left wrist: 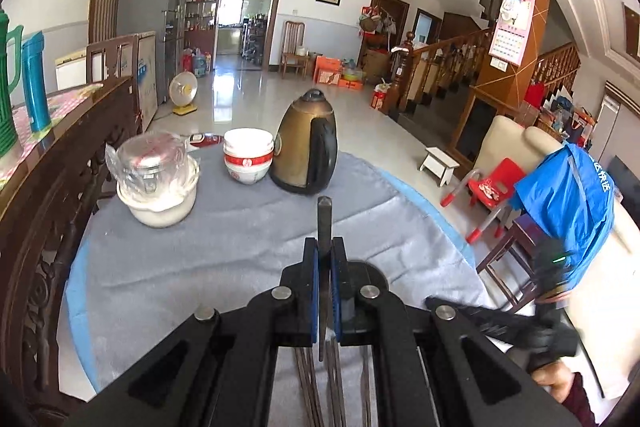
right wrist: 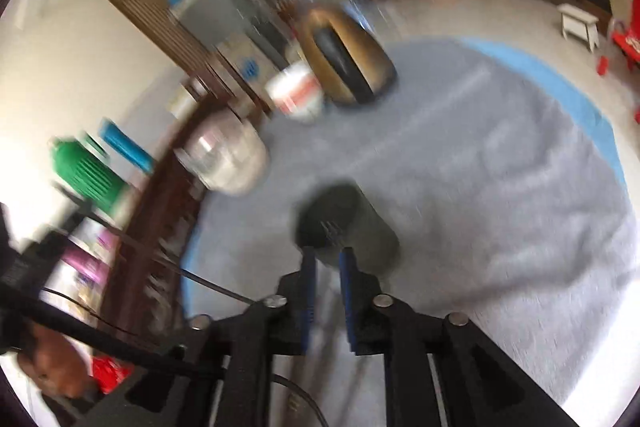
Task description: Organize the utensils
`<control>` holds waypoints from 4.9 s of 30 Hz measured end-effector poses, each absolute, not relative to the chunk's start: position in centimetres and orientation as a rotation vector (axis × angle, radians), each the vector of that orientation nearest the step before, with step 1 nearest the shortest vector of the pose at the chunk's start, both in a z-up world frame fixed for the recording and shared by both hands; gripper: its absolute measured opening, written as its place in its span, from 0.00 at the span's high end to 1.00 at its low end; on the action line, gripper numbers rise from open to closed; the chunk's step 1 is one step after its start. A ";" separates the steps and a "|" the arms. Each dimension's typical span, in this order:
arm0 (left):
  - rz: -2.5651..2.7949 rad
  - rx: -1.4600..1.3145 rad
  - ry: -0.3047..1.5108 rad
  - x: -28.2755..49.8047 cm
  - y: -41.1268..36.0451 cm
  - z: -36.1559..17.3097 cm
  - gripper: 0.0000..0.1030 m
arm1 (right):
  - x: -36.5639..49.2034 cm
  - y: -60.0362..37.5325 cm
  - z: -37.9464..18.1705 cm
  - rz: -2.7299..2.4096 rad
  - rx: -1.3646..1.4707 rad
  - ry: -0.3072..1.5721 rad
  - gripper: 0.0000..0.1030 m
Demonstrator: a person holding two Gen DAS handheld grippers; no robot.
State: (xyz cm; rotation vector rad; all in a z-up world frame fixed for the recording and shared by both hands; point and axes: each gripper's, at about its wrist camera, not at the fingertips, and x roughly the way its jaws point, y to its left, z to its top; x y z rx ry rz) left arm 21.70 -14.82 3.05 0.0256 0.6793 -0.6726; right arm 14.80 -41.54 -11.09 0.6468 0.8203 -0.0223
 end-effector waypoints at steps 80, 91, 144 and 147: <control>-0.561 -0.063 0.689 21.6 -14.8 -1.7 0.52 | 9.7 -38.3 -3.6 -0.164 0.517 0.176 0.31; -0.414 0.032 0.746 16.4 -10.0 -7.0 0.43 | 4.4 -37.5 -6.8 -0.170 0.494 0.265 0.33; -0.316 0.347 0.909 16.0 -14.6 -16.0 0.35 | 9.7 -36.2 -19.4 -0.072 0.580 0.695 0.62; -0.322 0.340 0.912 16.3 -14.7 -16.1 0.35 | 10.0 -36.1 -19.4 -0.069 0.576 0.699 0.62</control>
